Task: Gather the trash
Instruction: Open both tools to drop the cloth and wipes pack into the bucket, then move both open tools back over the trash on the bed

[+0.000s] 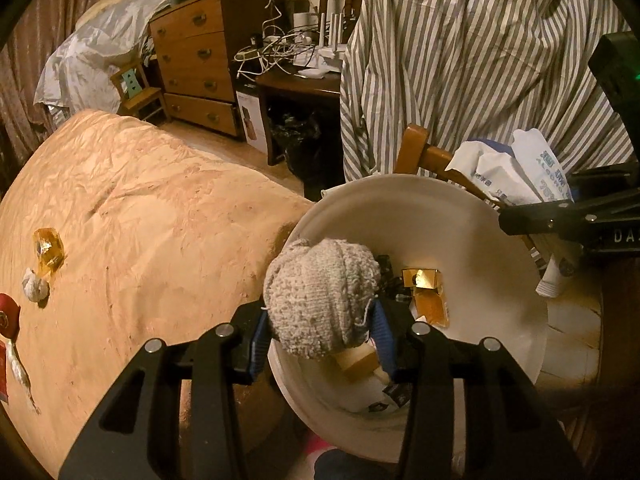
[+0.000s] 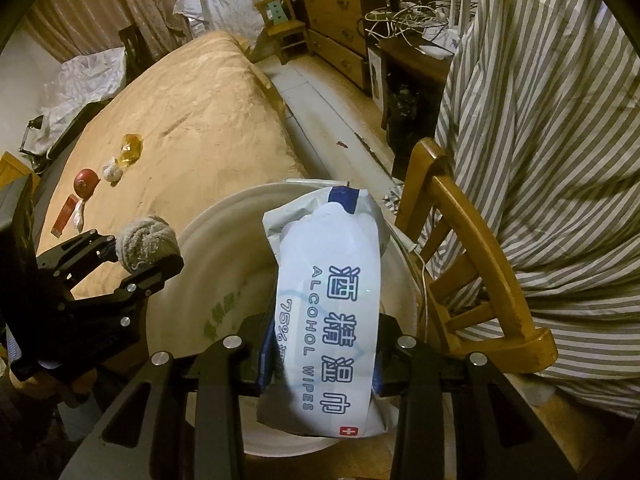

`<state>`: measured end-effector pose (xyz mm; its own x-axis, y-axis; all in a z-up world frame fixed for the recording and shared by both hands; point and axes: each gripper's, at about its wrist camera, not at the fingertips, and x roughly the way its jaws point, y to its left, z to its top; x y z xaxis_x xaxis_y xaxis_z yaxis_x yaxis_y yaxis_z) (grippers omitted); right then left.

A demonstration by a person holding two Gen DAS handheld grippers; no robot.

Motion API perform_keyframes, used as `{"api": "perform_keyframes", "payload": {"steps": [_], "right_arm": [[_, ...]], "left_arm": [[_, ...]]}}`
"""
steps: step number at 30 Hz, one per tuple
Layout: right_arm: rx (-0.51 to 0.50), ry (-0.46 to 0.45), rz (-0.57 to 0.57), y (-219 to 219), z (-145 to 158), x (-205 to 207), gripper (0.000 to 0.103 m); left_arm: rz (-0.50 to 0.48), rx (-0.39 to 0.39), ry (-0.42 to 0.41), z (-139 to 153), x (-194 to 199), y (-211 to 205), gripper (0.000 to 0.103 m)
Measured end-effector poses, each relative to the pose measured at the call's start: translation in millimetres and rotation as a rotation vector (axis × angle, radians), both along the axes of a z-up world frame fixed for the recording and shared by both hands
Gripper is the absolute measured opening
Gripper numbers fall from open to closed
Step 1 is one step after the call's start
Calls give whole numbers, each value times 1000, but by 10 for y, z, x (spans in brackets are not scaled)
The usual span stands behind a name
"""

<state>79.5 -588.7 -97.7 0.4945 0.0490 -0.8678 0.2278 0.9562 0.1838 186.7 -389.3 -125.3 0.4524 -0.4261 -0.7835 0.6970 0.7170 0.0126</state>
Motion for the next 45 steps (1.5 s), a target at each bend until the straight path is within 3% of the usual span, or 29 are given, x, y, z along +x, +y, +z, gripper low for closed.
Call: {"api": "perform_keyframes", "payload": {"steps": [3,5,7,9,19,27,32,45], "right_arm": [[11,-3,5,18,-13,17,39],[19,-7,5,14,-18,21,53],[21,-18,-2,9,1,13,60],[24,-30,-8,11,24,-5,60],[25,-53,-10,45,72,-39,61],[-3,-101,22,225,180,-50,72],[-50,-171,32,401,306,-88,83],[-195,-400,71,1102,694,-289,97]], "left_arm": [[3,-1,-2,2,11,14,47],[8,0,-9,6,9,24,55],[11,-2,-12,12,8,33,58],[14,-3,-17,22,11,39,62],[24,-7,-23,41,-5,95,62],[41,-15,-30,76,-11,217,63],[62,-23,-40,105,-17,335,68],[120,-46,-49,148,9,749,71]]}}
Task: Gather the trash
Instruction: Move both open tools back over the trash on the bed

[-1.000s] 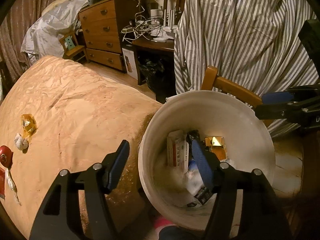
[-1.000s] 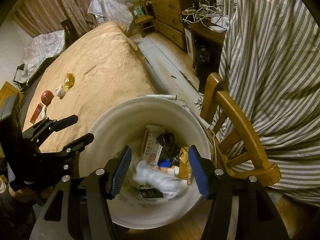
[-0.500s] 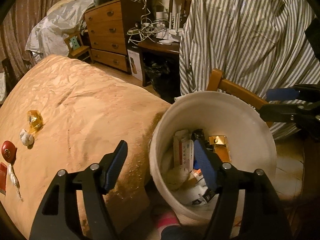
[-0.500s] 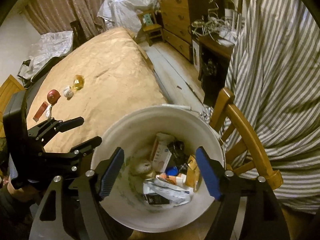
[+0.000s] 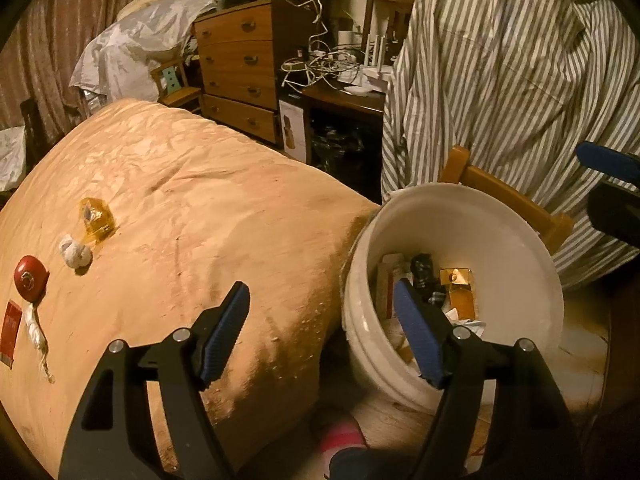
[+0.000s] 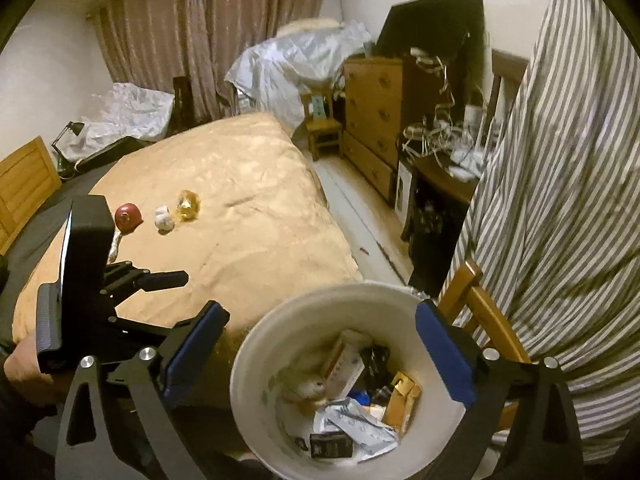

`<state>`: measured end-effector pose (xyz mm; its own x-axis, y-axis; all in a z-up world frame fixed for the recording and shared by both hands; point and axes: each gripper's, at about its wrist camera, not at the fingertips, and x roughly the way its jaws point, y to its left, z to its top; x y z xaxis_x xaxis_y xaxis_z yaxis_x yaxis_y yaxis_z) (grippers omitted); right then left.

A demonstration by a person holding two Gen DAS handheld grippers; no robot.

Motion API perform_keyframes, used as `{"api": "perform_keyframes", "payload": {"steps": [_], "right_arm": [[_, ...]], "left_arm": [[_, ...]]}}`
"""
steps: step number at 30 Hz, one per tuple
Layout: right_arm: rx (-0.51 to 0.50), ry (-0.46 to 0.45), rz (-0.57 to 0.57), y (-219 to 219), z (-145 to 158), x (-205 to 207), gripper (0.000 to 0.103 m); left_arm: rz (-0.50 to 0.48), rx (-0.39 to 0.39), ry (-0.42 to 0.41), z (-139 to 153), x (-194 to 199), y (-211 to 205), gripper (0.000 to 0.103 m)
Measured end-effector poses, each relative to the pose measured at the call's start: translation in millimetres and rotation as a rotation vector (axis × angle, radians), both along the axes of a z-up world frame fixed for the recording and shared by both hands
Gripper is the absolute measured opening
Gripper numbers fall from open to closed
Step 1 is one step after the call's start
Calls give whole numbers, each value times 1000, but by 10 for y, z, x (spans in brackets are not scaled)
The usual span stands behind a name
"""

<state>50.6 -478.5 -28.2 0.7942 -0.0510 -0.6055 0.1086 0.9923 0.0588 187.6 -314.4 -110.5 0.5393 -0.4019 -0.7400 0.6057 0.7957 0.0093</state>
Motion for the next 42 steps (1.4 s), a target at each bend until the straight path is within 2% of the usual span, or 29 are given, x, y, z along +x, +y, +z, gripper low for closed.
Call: {"api": "perform_keyframes", "payload": {"steps": [6,14,19,24,31,37,42], "right_arm": [[18,-67,10,206,13,-145,98],[58,-70,72,591,-229,-61,98],[69,-49,159,1019,-418,148,98],[93,-26,246,1484,-562,451,98],[110,15,345,2044,-768,874,98],[135,51,380,2237,-962,1109,98],[141,85,382,2270,-1133,1260,98]], "left_arm": [[33,-11,-15,29,3,207,74],[100,-15,-19,-49,89,642,77],[226,-11,11,-276,274,1277,77],[400,-26,61,-509,485,2097,77],[584,-71,69,-594,586,3029,77],[728,-147,73,-669,775,3654,77],[779,-214,54,-652,1056,3919,83]]}}
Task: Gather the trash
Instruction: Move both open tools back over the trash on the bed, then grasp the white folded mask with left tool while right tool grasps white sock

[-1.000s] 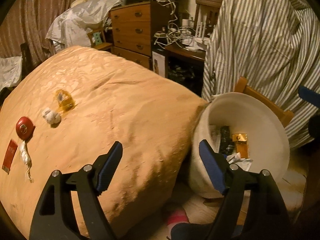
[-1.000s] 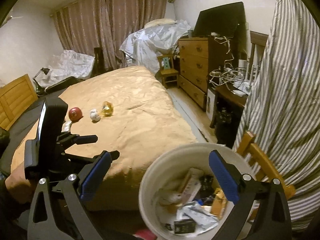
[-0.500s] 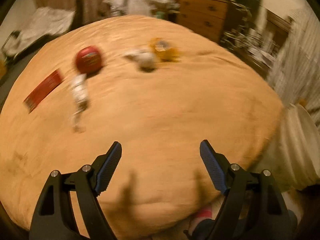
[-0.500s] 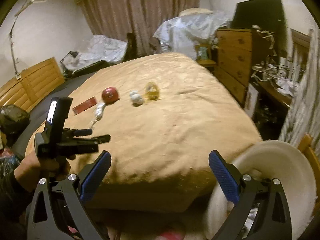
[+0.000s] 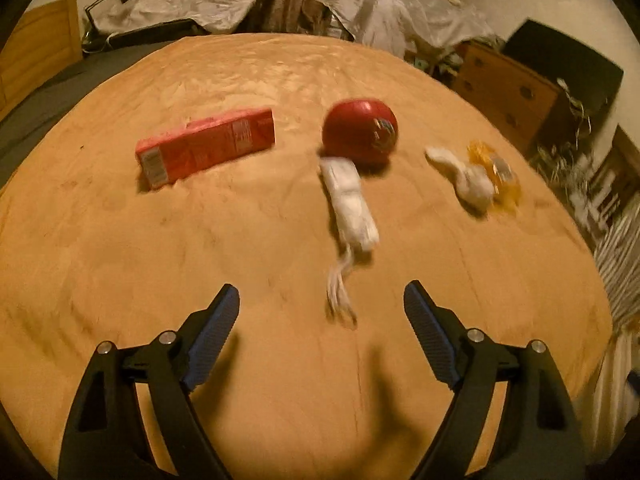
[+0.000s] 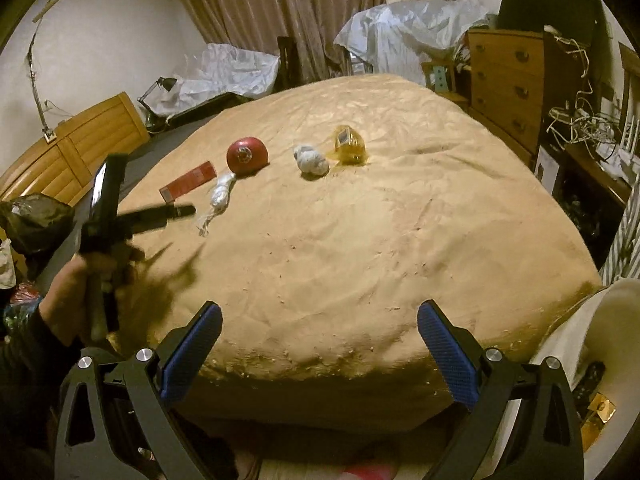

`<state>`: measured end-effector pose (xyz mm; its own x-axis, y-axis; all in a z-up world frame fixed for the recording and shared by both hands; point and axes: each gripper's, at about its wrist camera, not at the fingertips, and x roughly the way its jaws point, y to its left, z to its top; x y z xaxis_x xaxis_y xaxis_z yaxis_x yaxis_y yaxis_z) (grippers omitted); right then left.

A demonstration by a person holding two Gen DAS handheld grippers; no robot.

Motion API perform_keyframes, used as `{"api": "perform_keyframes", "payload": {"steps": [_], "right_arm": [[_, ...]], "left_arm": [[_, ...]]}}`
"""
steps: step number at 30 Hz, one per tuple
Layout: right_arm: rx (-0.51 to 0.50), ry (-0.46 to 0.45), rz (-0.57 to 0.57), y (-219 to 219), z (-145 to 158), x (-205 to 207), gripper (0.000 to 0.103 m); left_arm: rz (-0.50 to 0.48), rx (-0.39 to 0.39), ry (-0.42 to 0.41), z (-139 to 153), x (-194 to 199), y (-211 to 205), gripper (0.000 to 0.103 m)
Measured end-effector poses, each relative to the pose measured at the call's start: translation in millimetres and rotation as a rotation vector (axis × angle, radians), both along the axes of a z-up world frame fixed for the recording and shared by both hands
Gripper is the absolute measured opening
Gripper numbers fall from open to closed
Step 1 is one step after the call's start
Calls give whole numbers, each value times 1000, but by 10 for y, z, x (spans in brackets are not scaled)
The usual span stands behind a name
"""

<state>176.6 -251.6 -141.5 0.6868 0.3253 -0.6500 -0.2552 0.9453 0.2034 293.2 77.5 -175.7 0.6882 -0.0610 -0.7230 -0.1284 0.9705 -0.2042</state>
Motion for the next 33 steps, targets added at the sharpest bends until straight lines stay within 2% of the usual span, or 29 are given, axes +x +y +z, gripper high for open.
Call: {"api": "perform_keyframes", "payload": {"steps": [5,11,13,14,15,16,17,18,19,20,23,24,26,29,31,33], "right_arm": [[-6,31,7,28,-141,209,98],[-30,37,54,198,-192,538,98],[-40,31,79,285,-185,677,98],[-50,27,93,339,-185,764,97],[-58,25,103,380,-184,834,95],[-66,27,118,436,-185,932,86],[-80,34,135,499,-188,1042,69],[-97,38,145,557,-186,1129,62],[-117,40,156,632,-175,1266,56],[-120,39,164,677,-165,1363,56],[-129,31,180,835,-104,1738,56],[-131,31,191,904,-90,1897,56],[-138,41,212,1014,-74,2172,65],[-187,52,224,1211,-110,2580,67],[-211,54,223,1317,-145,2748,68],[-250,49,220,1427,-180,2924,70]], "left_arm": [[-11,-1,-11,3,317,-63,84],[-28,53,4,-87,651,-167,84],[-25,68,7,-127,702,-147,74],[-24,74,12,-146,710,-139,61],[-18,84,11,-155,707,-122,53],[-18,86,4,-150,691,-106,49],[-24,84,1,-147,673,-94,40],[-37,89,2,-138,644,-89,31],[-47,105,6,-128,615,-92,28],[-55,115,7,-119,594,-93,27],[-62,136,6,-102,510,-43,27],[-59,125,4,-100,468,10,27],[-65,109,17,-139,467,68,27],[-79,81,16,-186,489,101,28],[-88,75,14,-186,526,103,30],[-92,64,9,-176,549,110,39]]}}
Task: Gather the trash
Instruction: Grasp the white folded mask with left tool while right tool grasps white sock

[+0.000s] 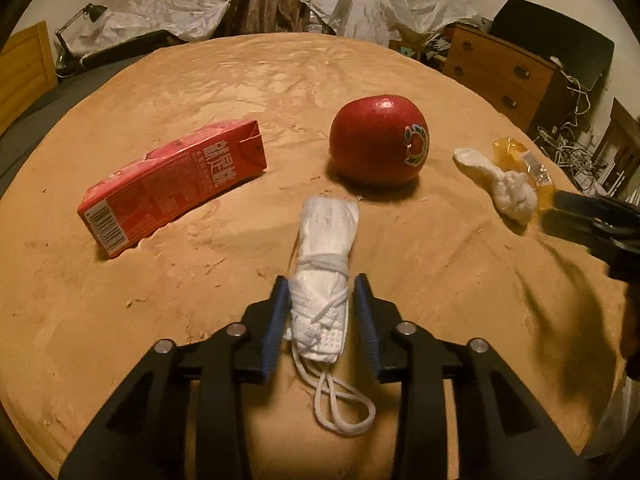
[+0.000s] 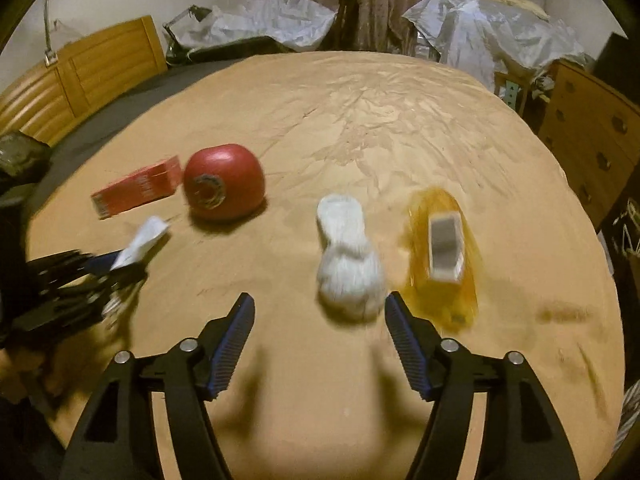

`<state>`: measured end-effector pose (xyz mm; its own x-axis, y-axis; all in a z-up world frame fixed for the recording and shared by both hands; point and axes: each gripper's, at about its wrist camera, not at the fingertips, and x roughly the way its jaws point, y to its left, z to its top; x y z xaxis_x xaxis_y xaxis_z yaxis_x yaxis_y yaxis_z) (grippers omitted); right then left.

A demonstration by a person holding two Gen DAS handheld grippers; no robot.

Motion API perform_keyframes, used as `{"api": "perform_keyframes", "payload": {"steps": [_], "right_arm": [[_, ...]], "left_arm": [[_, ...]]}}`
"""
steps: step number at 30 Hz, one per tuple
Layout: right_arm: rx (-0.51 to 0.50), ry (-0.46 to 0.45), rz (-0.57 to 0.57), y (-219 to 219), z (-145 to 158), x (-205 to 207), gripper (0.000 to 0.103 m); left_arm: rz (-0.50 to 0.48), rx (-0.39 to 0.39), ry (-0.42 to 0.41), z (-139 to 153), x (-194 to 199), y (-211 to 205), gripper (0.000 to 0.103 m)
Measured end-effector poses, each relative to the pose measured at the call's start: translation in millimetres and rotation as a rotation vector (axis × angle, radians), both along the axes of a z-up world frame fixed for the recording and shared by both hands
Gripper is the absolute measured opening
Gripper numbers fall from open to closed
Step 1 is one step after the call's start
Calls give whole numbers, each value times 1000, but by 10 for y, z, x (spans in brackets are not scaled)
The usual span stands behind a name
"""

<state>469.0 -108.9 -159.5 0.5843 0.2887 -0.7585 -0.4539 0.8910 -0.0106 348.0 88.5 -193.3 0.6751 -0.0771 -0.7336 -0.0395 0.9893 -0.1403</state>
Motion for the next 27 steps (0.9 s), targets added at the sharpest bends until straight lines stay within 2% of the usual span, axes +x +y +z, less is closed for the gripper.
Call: {"api": "perform_keyframes", "payload": {"steps": [4,6,10,13,15,16,20,24,27], "right_arm": [[-72,-20,-2,192,-80,235,70],[-122,-23,0,288,-169,306,70],[-159,10,-14,329,-333,429,70],[-145,25,-23,313,-395,472,66],[-141,22,-23,325,-399,472,53],[-147,10,-30,328,-381,450,40],[-85,32,-33,282,-313,306,37],[-23,87,-5,275,-286,-8,37],[-22,110,1,260,-334,-149,38]], "left_arm": [[6,17,-10,19,68,-26,47],[10,26,-10,12,105,-36,48],[17,38,-10,1,108,-64,48],[19,57,-6,-6,122,-93,47],[18,74,-6,-10,125,-120,41],[20,74,-7,-10,112,-114,39],[20,69,2,12,84,-98,27],[8,77,16,6,57,-103,27],[16,82,16,-5,66,-109,31]]}}
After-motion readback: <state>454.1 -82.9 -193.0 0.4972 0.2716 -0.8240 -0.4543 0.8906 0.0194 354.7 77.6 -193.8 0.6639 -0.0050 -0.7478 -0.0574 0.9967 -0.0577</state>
